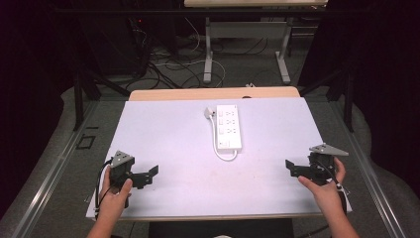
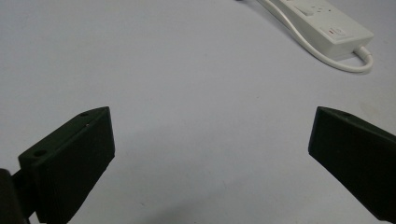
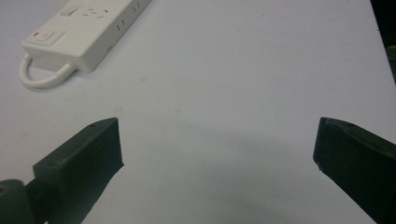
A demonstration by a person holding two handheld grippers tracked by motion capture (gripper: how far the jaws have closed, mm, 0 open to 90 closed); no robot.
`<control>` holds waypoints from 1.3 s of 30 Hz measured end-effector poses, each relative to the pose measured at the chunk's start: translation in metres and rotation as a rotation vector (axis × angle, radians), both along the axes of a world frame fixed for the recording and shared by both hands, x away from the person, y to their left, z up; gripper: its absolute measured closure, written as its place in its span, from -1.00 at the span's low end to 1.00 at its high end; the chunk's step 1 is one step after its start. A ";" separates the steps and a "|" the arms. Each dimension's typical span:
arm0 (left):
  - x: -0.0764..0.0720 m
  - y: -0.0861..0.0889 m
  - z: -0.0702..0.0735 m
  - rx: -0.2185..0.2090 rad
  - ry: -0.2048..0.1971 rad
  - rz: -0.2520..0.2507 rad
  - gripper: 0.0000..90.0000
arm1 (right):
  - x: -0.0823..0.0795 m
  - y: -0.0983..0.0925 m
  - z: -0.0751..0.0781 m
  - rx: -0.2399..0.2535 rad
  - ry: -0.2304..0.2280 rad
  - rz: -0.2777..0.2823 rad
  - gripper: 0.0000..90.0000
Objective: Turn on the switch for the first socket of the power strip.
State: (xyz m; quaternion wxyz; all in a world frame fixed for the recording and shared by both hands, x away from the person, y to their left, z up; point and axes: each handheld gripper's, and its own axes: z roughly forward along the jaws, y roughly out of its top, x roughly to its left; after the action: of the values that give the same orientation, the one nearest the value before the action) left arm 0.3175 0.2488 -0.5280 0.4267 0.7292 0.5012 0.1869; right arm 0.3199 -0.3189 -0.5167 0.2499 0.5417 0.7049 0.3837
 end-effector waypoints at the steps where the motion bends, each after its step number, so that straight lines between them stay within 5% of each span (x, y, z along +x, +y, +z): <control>1: 0.000 0.000 0.000 0.000 0.000 0.000 -0.99 | -0.001 0.002 -0.001 0.008 0.002 -0.005 -0.98; 6: -0.001 0.002 0.001 0.007 -0.007 0.004 -0.99 | -0.001 0.005 -0.004 0.042 0.011 0.014 -0.98; 25: -0.004 0.004 0.002 0.008 -0.006 0.007 -0.99 | 0.001 0.017 -0.011 -0.018 0.015 0.058 -0.98; 39: -0.004 0.002 0.000 0.011 -0.009 0.026 -0.99 | 0.003 0.034 -0.009 -0.012 0.026 0.105 -0.97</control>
State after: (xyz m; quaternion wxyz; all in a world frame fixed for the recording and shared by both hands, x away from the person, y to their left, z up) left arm 0.3135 0.2511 -0.5283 0.4223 0.7243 0.5076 0.1985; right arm 0.3224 -0.2846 -0.5255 0.2234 0.5074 0.7380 0.3847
